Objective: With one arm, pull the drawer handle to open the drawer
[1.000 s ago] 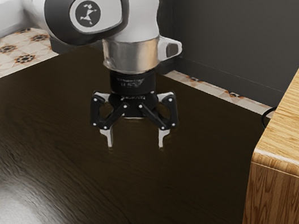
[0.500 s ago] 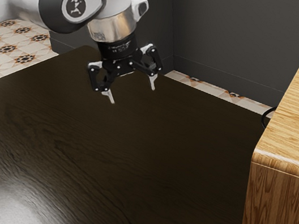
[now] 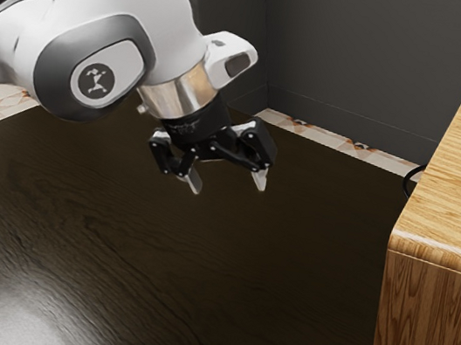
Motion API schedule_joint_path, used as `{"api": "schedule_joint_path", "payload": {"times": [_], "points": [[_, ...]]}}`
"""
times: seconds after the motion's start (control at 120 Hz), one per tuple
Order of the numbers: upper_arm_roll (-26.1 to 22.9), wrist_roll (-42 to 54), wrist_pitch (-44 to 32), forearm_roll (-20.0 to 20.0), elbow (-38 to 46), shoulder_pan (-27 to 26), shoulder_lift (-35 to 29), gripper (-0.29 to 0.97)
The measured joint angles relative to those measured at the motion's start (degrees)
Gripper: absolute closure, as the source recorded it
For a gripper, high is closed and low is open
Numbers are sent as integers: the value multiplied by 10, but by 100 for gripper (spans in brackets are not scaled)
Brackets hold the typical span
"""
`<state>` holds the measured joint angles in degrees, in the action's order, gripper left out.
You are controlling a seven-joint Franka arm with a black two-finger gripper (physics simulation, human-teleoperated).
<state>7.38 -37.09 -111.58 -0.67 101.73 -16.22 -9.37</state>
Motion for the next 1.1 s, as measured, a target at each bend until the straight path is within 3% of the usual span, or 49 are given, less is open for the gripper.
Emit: {"api": "schedule_joint_path", "payload": {"times": [0.175,0.408,0.542,0.733,1.1], "points": [[0,25,-18,-7,-73,1,64,0],[-2,53,-27,-9,-106,1,89,0],[-2,66,-29,-9,-115,-1,90,0],[-3,74,-31,-6,-87,-17,44,0],[-10,72,-57,-11,-107,-19,79,0]]}}
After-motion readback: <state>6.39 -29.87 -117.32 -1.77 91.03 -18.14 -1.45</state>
